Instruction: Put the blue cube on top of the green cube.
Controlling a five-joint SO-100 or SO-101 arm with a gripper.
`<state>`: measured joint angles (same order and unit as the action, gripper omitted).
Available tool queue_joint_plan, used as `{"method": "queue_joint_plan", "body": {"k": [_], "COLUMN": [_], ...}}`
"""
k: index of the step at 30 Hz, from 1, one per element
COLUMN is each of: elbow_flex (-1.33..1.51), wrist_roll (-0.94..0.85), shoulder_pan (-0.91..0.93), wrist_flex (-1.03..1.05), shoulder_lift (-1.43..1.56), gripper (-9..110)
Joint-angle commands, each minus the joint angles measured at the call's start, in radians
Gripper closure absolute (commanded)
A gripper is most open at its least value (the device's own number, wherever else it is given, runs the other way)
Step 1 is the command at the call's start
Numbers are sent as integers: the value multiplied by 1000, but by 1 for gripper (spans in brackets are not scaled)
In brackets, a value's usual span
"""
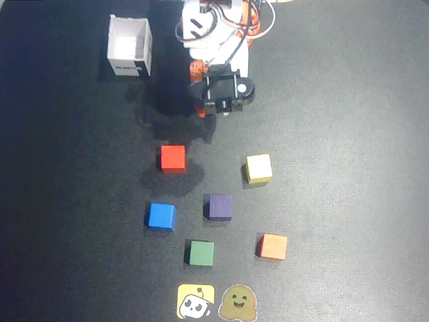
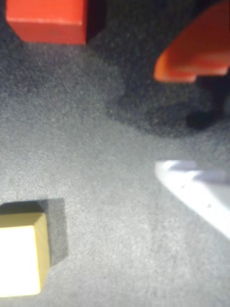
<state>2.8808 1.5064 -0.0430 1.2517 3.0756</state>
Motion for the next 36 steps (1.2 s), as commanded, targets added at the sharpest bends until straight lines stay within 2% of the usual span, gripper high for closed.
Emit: {"method": "queue_joint_plan", "body": {"k": [1, 8, 16, 21, 36], "elbow_flex": [-63, -268, -621, -784, -1157], "wrist_roll": [3, 15, 66, 97, 132], "shoulder_pan": [-8, 2, 21, 38, 123], "wrist_flex": [-44, -149, -141, -144, -144], "shoulder_lift": [-81, -485, -911, -1080, -1465], "gripper": [89, 89, 85, 79, 79]}}
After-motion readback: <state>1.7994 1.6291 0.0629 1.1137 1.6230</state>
